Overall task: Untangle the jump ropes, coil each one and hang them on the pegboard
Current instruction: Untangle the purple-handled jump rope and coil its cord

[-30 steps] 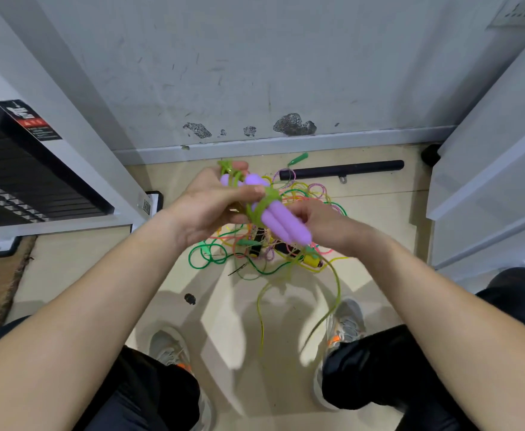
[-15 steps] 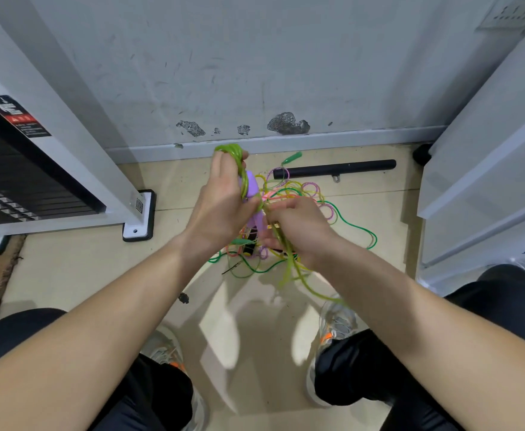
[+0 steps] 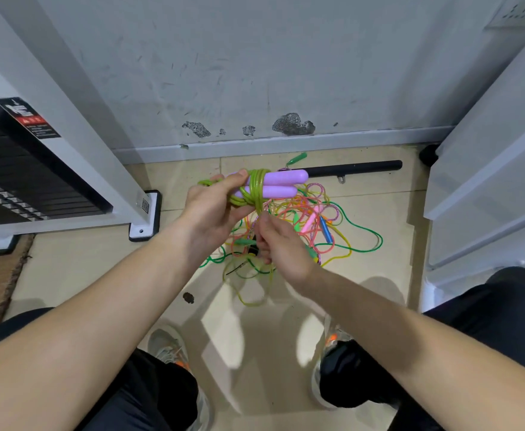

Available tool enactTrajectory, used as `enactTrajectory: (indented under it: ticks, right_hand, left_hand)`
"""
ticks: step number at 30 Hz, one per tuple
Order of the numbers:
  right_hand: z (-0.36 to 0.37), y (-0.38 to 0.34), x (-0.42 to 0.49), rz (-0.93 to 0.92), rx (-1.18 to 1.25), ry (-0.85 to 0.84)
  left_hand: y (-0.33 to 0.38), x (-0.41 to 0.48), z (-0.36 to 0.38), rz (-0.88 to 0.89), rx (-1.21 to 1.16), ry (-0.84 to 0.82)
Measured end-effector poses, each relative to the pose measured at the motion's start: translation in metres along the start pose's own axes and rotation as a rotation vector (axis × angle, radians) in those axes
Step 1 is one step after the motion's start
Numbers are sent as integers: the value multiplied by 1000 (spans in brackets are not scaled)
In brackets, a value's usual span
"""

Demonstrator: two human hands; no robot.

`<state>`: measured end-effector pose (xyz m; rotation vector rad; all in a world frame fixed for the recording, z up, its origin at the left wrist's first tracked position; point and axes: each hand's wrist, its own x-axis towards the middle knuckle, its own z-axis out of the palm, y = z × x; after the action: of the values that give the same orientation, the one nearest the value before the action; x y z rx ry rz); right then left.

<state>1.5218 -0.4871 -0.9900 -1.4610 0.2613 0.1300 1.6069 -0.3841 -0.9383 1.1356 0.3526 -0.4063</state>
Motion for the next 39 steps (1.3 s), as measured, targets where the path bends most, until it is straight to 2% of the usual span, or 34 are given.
enactTrajectory:
  ticks: [2,4,6,7,11,14,16,19,22,26,28,32,34,36,39]
  right_hand:
    - [-20,-10,7,-24,-154,-68]
    - [-39,-19,14,-72,-489,-84]
    - [-54,-25,21,-129,-868,-50]
    - [-60,-29,25,-142,-957,-47]
    - [-69,-38,33,-124,-822,-182]
    - [-67,-41,33,-25,-714,-159]
    - [-59,-43,31,90,-567,-107]
    - [-36,-48,20,168,-242,50]
    - [-12,-42,9,149,-5,204]
    - [13,-24,-3,100,139,222]
    - [21,-14,-4,44,102,217]
    - [19,0,-1,-9,-28,173]
    - [13,2,-2,29,31,97]
    - [-1,-1,1,60,26,36]
    - [-34,-8,15,58,-162,-63]
  left_hand:
    - [8,0,-6,-56,21,-110]
    - [17,2,-13,-93,40,-230]
    - [23,2,-17,-77,220,-288]
    - [25,0,-18,-46,361,-316]
    - [23,-4,-16,148,826,-396]
    - [15,3,-15,481,1167,-334]
    - [8,8,-15,661,1259,-269]
    - [-2,12,-14,802,1187,-141]
    - [-10,12,-6,840,956,41]
    - [-10,11,-4,798,668,151]
    - [-9,10,-1,707,540,189]
    - [-5,4,5,250,121,172]
    - [1,0,4,102,-4,134]
    - [8,-5,1,34,-14,98]
    - [17,-7,-4,-29,50,51]
